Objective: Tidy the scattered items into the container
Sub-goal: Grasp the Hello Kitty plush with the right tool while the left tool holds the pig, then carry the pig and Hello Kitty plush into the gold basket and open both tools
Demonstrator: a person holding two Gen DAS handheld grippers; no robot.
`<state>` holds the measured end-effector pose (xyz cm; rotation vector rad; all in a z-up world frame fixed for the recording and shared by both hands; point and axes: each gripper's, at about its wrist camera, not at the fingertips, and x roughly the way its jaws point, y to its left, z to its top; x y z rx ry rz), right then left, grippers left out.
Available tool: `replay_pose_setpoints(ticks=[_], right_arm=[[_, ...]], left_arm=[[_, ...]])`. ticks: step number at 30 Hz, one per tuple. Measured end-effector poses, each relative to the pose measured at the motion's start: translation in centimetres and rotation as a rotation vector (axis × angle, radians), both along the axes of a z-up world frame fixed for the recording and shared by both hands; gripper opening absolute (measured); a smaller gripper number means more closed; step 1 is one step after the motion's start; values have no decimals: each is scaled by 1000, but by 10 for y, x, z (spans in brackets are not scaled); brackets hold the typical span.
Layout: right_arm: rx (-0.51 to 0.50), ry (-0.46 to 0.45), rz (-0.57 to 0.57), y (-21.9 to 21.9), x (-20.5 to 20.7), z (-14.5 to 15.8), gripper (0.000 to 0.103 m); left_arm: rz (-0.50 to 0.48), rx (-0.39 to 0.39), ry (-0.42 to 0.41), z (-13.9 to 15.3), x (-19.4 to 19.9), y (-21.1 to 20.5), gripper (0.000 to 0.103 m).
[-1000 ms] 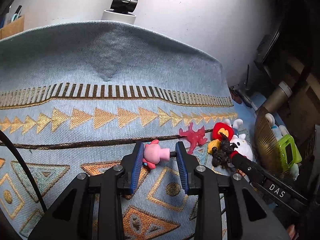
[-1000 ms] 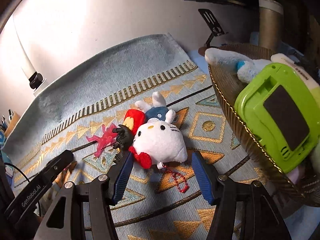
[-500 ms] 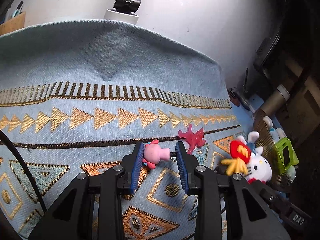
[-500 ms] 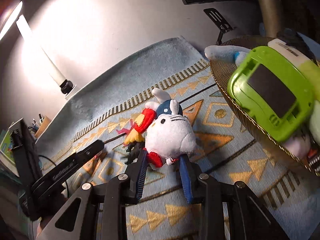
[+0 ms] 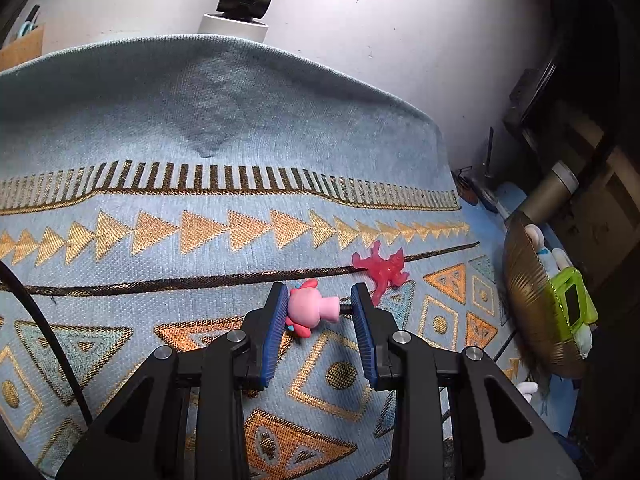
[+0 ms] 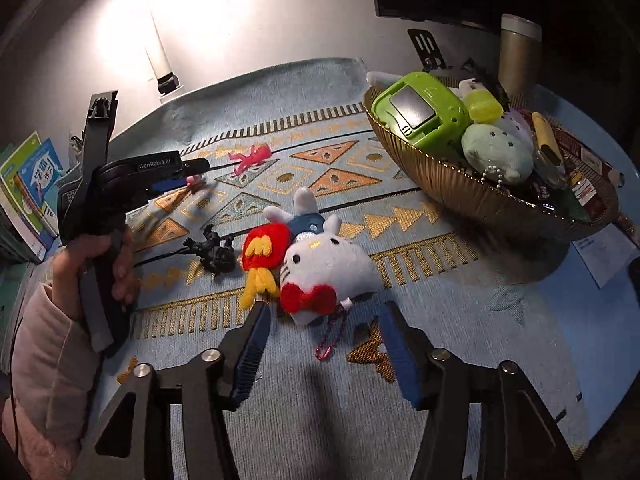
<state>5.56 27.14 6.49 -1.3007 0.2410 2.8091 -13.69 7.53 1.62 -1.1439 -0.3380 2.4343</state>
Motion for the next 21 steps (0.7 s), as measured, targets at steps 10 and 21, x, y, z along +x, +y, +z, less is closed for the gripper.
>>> replay_pose_setpoints(ticks=[10,21], right_arm=[[85,-40,84,-5,-46,-14,65],[-66,30,40,15,-46,-22,54]], left_arm=[[-1,-8,-9,1,0,1,30],[11,-13,35,7,6,-2,30]])
